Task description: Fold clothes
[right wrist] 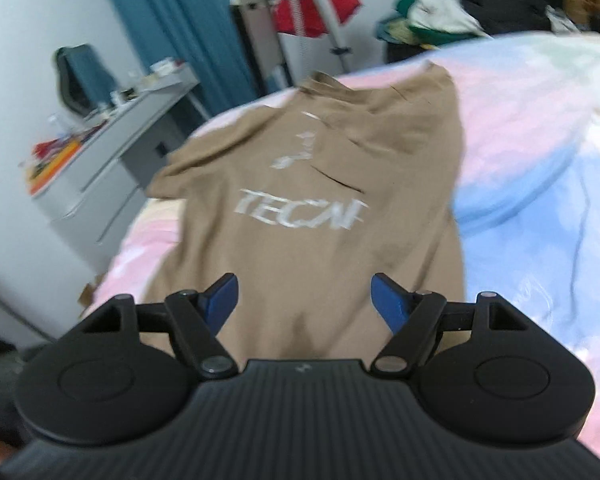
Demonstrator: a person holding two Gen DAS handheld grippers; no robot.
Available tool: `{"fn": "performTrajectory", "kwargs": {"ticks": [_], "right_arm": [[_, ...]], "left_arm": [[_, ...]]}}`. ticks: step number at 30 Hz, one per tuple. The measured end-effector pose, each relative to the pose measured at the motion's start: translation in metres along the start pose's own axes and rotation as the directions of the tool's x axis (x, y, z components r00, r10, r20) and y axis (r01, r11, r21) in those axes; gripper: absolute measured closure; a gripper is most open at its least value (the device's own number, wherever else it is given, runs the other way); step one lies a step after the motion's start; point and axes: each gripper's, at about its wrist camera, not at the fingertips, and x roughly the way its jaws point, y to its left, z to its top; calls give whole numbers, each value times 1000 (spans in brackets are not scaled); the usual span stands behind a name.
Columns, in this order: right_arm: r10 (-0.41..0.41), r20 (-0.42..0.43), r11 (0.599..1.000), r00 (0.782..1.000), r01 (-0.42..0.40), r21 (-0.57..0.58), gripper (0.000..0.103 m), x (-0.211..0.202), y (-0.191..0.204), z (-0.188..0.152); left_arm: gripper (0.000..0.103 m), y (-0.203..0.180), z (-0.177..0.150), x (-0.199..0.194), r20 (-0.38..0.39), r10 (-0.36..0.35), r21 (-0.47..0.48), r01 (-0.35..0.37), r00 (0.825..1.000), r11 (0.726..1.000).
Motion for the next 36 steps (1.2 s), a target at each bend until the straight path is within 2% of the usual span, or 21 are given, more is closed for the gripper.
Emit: {"fn": "performTrajectory", "kwargs": {"ticks": [3, 6, 9, 14, 15, 16, 18, 20, 23, 25, 27, 28, 29, 31, 33, 36], "right_arm": [[-41, 8, 999, 999, 40, 7, 28, 7, -17, -3], [-68, 38, 998, 997, 68, -3, 28, 9, -29, 2], [-61, 74, 997, 995, 57, 58, 28, 15, -44, 11], [-58, 70, 994, 996, 51, 100, 28, 39, -63, 24], [-64, 68, 993, 996, 56, 105, 28, 44, -66, 26], [-69, 67, 992, 995, 61, 111, 28, 48, -70, 27], [-73, 56, 989, 996, 65, 133, 28, 57, -76, 29], [-67, 44, 985, 997, 59, 161, 28, 65, -81, 28], [-60, 23, 985, 998, 55, 164, 28, 78, -82, 28], [-61, 14, 987, 998, 58, 152, 26, 84, -81, 28], [-61, 17, 988, 998, 58, 144, 26, 87, -81, 29], [-58, 18, 988, 998, 55, 146, 26, 88, -82, 29], [-55, 19, 987, 998, 51, 153, 26, 90, -84, 29], [-48, 20, 984, 999, 44, 170, 26, 89, -87, 29], [-44, 23, 982, 999, 39, 184, 27, 87, -89, 29], [-43, 27, 979, 999, 37, 201, 27, 82, -90, 28]], "left_arm": [[30, 28, 35, 28, -21, 2, -125, -5, 1000, 992], [29, 64, 70, 71, -50, -18, -276, 4, 999, 961], [30, 102, 95, 122, -53, -48, -418, 21, 997, 908], [32, 155, 113, 189, 45, -67, -616, 81, 997, 784], [32, 160, 116, 197, 74, -60, -629, 93, 995, 772], [32, 162, 120, 202, 104, -42, -625, 98, 994, 774], [38, 157, 131, 212, 148, 36, -558, 53, 988, 828], [48, 149, 140, 220, 185, 115, -474, -14, 976, 880], [54, 139, 151, 233, 223, 187, -387, -89, 957, 918], [59, 135, 159, 243, 219, 221, -349, -135, 950, 927], [80, 129, 169, 249, 222, 244, -295, -174, 944, 940], [95, 121, 174, 250, 228, 260, -242, -204, 938, 949], [96, 110, 179, 250, 239, 275, -172, -238, 931, 956], [97, 84, 185, 250, 275, 302, -33, -305, 913, 952], [98, 52, 190, 248, 313, 304, 79, -344, 900, 936], [98, 1, 196, 239, 372, 264, 215, -359, 890, 908]]}}
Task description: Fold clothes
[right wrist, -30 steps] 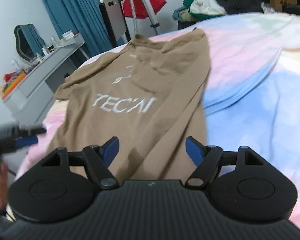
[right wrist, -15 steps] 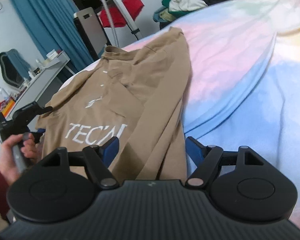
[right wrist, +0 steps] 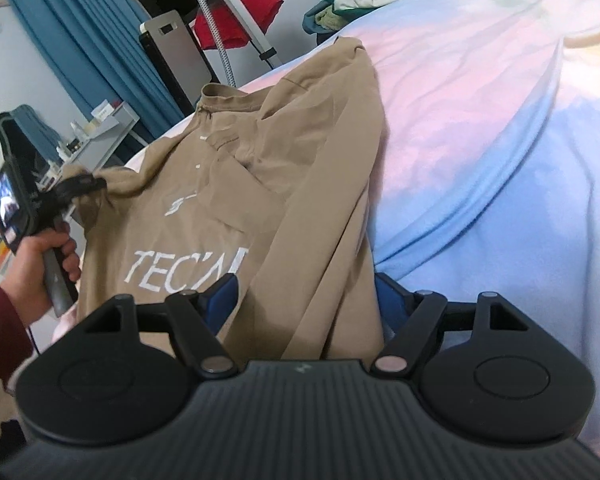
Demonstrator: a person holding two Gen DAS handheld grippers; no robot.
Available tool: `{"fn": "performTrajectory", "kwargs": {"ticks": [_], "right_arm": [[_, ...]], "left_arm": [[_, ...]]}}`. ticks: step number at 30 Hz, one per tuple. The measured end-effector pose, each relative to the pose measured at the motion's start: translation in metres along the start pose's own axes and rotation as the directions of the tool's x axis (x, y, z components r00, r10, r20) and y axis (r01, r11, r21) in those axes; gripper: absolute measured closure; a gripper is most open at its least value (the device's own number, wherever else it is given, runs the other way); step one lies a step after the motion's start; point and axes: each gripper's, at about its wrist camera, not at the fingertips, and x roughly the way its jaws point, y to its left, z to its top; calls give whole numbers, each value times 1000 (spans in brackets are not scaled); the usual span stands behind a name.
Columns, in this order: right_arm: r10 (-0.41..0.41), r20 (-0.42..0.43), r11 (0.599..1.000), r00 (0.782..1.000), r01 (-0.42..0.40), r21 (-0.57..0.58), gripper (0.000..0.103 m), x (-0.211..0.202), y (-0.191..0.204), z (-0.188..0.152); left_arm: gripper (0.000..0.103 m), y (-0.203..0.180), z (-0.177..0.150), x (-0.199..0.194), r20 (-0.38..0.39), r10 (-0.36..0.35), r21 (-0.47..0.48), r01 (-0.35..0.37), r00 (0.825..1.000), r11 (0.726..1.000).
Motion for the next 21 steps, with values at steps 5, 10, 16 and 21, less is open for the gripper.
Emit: {"fn": "performTrajectory", "kwargs": {"ticks": [5, 10, 16, 21], "right_arm": [[-2, 18, 1000, 1000, 2, 5, 27, -12, -1, 0], [-49, 58, 999, 997, 49, 0, 27, -21, -7, 3], [-54, 65, 998, 996, 52, 36, 27, -24, -20, 6], [-60, 64, 996, 996, 55, 69, 27, -25, -33, 9]], "left_arm": [[98, -91, 36, -15, 59, -93, 166, 82, 994, 983], [98, -191, 41, -37, 48, -207, 277, 186, 977, 943], [97, -286, 5, -32, -64, -266, 332, 272, 962, 903], [86, -307, -29, -4, -146, -260, 357, 296, 955, 886]]}}
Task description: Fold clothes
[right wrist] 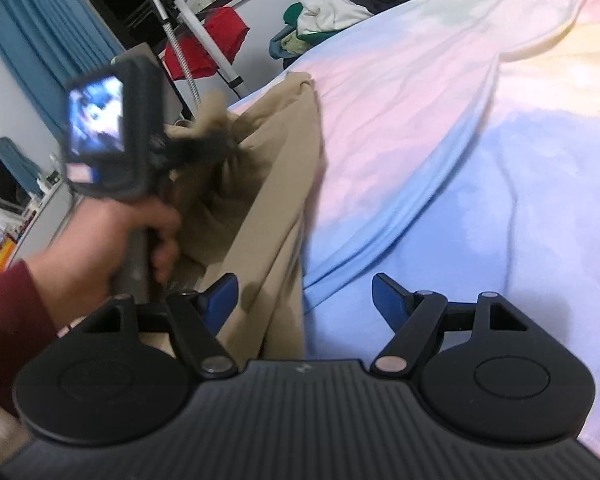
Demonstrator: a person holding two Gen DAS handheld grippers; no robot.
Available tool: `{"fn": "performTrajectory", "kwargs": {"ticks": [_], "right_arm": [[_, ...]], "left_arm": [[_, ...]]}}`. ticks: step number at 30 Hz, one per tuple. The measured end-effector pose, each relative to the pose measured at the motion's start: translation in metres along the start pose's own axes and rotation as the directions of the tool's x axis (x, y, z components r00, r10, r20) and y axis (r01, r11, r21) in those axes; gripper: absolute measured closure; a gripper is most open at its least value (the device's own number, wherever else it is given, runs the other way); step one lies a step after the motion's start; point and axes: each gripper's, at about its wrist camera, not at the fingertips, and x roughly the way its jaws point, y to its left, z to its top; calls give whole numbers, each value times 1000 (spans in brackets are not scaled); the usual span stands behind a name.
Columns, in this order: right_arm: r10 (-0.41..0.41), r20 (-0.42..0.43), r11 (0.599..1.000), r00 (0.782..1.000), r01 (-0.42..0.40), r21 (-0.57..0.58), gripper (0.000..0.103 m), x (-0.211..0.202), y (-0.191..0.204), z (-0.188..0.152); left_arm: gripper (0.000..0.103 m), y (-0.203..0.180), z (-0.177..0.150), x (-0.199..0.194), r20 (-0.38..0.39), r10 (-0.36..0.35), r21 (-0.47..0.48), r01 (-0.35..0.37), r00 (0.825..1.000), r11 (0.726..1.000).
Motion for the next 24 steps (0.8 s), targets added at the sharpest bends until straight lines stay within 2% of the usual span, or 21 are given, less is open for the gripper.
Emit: {"fn": "performTrajectory", "kwargs": {"ticks": [1, 2, 4, 6, 8, 10, 15, 20, 22, 24], "right_arm": [[4, -2, 1000, 1000, -4, 7, 27, 1, -2, 0], [10, -4, 1000, 1000, -10, 13, 27, 2, -3, 0], [21, -8, 1000, 1000, -21, 12, 27, 4, -4, 0], [36, -8, 999, 999, -35, 10, 27, 5, -3, 0], [54, -1, 998, 999, -54, 18, 27, 4, -4, 1], [68, 3, 997, 998, -68, 22, 27, 3, -4, 1], [95, 19, 995, 995, -95, 1, 27, -3, 2, -1], [109, 26, 993, 994, -108, -42, 27, -14, 14, -4], [116, 19, 992, 993, -115, -45, 27, -19, 16, -7], [120, 16, 992, 993, -119, -42, 27, -28, 18, -10]], "left_arm": [[80, 0, -4, -1, -1, -5, 5, 5, 1000, 1000], [67, 2, -7, -3, -3, -11, 12, 11, 1000, 1000], [49, 12, -13, -10, -25, -19, 21, 20, 1000, 1000], [41, 26, -16, -24, -53, -37, 13, 38, 998, 999], [32, 47, -22, -50, -45, -83, -27, 82, 996, 996], [28, 69, -32, -85, -33, -119, -65, 117, 992, 991], [26, 135, -82, -189, -15, -161, -201, 155, 987, 967], [26, 203, -155, -274, -51, -195, -371, 163, 979, 914], [23, 223, -182, -292, -108, -230, -412, 167, 967, 896], [25, 236, -207, -304, -170, -242, -443, 145, 955, 885]]}}
